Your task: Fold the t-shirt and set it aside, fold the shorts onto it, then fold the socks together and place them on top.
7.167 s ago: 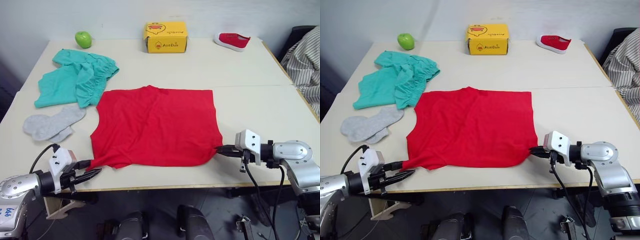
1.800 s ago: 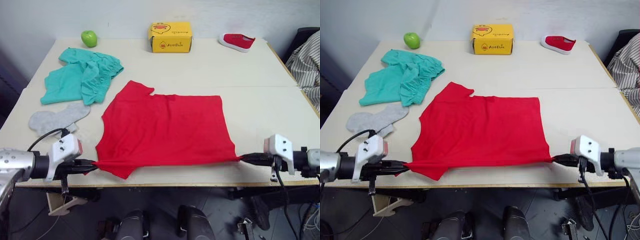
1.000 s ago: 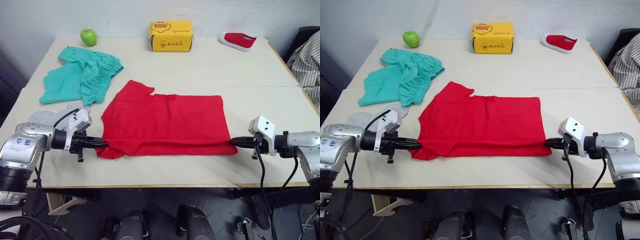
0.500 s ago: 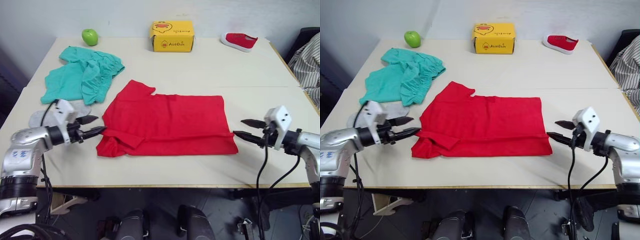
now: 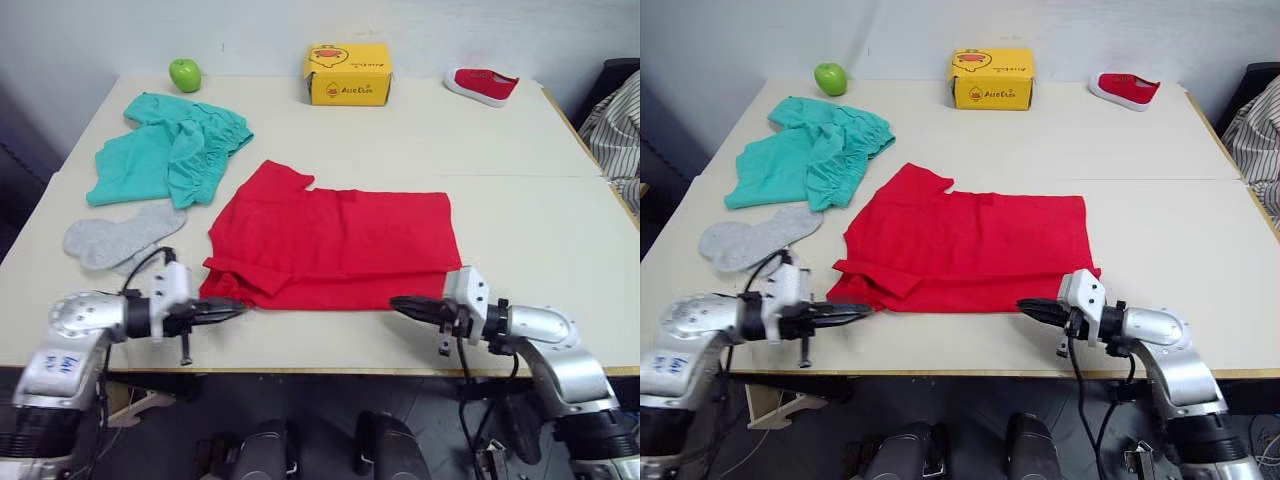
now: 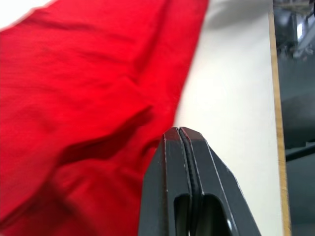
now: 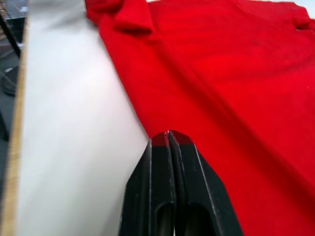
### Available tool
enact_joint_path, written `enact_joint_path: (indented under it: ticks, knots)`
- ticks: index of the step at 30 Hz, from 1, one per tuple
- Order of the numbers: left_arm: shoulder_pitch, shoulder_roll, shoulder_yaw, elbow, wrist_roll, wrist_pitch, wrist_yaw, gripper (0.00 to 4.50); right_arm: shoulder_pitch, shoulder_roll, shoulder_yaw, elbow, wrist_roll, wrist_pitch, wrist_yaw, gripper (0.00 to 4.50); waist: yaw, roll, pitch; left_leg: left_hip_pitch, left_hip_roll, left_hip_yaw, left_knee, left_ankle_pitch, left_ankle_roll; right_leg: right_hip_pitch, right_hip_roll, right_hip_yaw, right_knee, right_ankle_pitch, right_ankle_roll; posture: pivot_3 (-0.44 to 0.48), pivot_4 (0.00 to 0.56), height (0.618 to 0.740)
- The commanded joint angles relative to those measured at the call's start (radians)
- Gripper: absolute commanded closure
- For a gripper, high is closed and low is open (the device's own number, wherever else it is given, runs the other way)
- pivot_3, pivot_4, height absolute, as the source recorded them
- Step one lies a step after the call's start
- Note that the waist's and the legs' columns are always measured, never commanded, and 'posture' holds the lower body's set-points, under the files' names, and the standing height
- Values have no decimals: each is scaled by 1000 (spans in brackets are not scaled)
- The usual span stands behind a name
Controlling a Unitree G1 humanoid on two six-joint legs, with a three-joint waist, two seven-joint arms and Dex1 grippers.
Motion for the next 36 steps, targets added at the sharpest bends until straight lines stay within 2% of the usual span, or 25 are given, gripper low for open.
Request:
enact_joint_path:
  ticks: [1, 9, 13, 18, 22, 26, 30, 33, 36]
  knots:
    - [-53, -17, -18, 49, 54, -32, 56, 4500, -28, 7, -9, 86, -43, -92, -20, 4479, -1, 0, 0, 0, 0, 0, 0, 0, 0, 0, 0, 0, 0, 0, 0, 0, 150, 740]
    - [-171, -77, -51, 229, 138, -119, 139, 4500, -73, 6, -16, 216, -51, -145, -19, 4479, -6, 0, 0, 0, 1, 0, 0, 0, 0, 1, 1, -1, 4, 0, 0, 0, 150, 740]
    - [-247, -132, -12, 308, 95, -82, 191, 4500, -98, -3, -38, 250, -40, -119, -31, 4479, -4, 0, 0, 0, 1, -1, 1, 1, 1, 2, 0, -1, 3, 0, 1, 0, 150, 740]
    - [-325, -157, 4, 449, 162, -136, 319, 4500, -118, 5, -82, 285, -36, -90, -92, 4479, -3, -1, 0, 0, 0, -2, 1, 1, 2, 2, 0, -1, 3, 1, 1, 0, 150, 740]
    - [-379, -196, 92, 501, 108, -135, 424, 4500, -124, 43, -161, 285, 18, -36, -185, 4479, -3, -1, 0, 0, 0, -2, 1, 1, 2, 2, -1, -2, 3, 1, 1, 0, 150, 740]
    - [-365, -191, 160, 468, 42, -103, 424, 4500, -112, 63, -216, 291, 46, -5, -240, 4479, -7, -1, 0, 0, 0, -2, 1, 1, 2, 2, -1, -2, 3, 1, 2, 0, 150, 740]
    - [-284, -135, 202, 338, -58, -27, 308, 4500, -103, 78, -229, 239, 73, -7, -243, 4479, -20, -1, 0, -1, 0, -2, 0, 1, 2, 2, 0, -2, 3, 1, 2, 0, 150, 740]
    - [-138, -51, 191, 124, -145, 76, 171, 4500, -70, 110, -173, 66, 111, 35, -230, 4479, -31, 0, 0, -1, 0, -3, -1, 1, 1, 1, 0, -2, 3, 1, 2, 0, 150, 740]
    - [-6, -33, 137, -26, -101, 77, 178, 4500, -15, 158, -62, -64, 58, 47, -254, 4479, -34, 0, 0, 0, 2, -2, -2, 0, -1, 1, 1, -1, 2, 1, 1, 0, 150, 740]
